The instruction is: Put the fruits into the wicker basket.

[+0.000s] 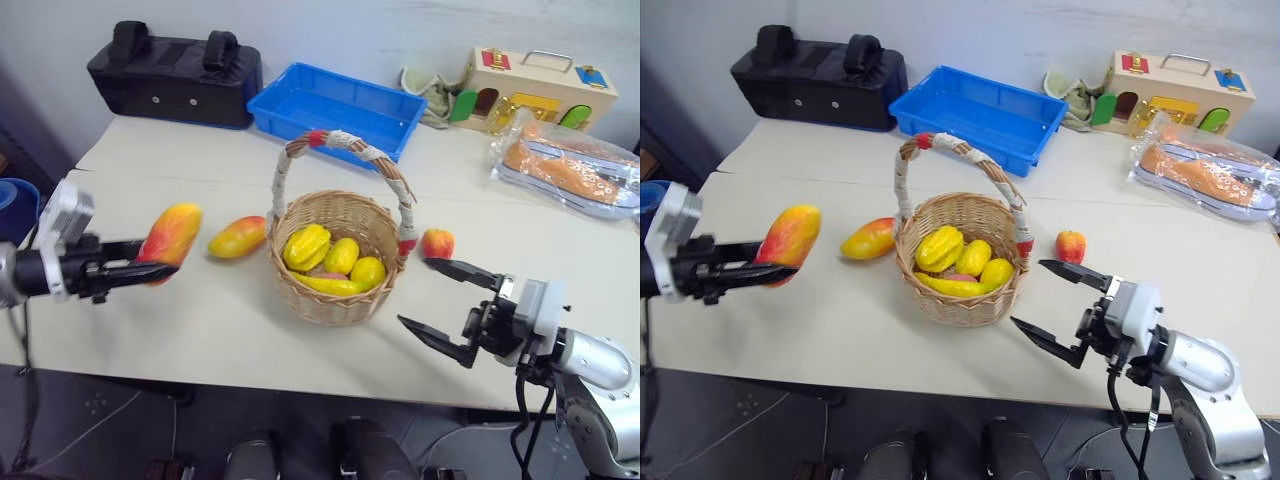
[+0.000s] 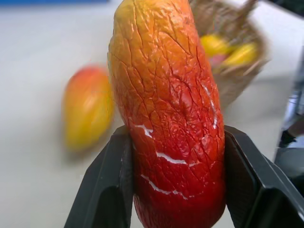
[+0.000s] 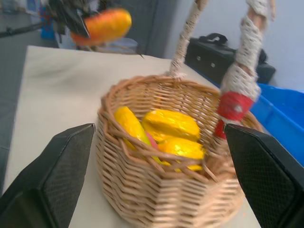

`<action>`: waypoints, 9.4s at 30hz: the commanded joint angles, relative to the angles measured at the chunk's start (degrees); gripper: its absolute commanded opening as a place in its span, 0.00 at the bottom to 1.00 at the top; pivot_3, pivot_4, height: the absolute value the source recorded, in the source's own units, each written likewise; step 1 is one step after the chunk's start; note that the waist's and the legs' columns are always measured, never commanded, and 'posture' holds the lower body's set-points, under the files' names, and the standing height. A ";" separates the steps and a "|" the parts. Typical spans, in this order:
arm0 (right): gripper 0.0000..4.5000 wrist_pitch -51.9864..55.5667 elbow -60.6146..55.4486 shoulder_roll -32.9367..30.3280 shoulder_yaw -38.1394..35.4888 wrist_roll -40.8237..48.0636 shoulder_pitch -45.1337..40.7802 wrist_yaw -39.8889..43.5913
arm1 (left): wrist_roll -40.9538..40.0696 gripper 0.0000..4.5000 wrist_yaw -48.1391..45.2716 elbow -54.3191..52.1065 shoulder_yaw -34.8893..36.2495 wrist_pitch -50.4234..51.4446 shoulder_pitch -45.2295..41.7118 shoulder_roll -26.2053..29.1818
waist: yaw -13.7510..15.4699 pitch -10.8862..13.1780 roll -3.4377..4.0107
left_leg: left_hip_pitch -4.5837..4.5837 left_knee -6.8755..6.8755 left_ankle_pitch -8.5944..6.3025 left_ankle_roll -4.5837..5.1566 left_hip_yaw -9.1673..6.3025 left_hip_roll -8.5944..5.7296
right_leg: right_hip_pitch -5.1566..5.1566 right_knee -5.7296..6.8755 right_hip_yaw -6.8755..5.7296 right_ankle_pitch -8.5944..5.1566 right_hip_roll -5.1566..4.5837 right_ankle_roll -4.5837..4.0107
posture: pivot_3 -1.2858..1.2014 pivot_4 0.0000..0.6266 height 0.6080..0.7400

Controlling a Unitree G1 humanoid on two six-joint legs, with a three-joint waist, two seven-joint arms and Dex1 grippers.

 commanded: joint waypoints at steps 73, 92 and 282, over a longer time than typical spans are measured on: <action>1.00 -6.87 -5.32 3.08 5.06 1.17 0.34 -3.07 | 36.74 1.00 0.19 66.50 -24.56 -30.29 -40.03 -22.93 | -0.69 -0.26 -0.07 | -0.06 0.08 0.02 -0.29 -0.79 -0.07 | -0.06 0.26 0.00 0.00 0.27 0.06 | 0.52 0.24 1.00; 1.00 -5.18 -4.34 2.98 4.56 0.70 -1.37 -4.01 | 26.75 0.74 -19.76 58.28 -11.88 -36.62 -34.72 -10.96 | -1.45 -0.25 -0.07 | -0.07 0.09 0.04 -0.40 -0.82 0.02 | -0.24 0.53 -0.06 -0.01 0.29 0.05 | 0.52 0.24 1.00; 0.99 21.66 26.09 -4.44 10.76 6.95 -41.01 20.00 | -4.39 1.00 6.56 -8.08 5.68 -15.35 9.66 -12.98 | -2.40 0.34 1.04 | -0.24 -0.21 0.03 -0.17 -0.99 0.04 | 0.06 -0.67 1.06 0.30 0.81 0.20 | 0.52 0.24 1.00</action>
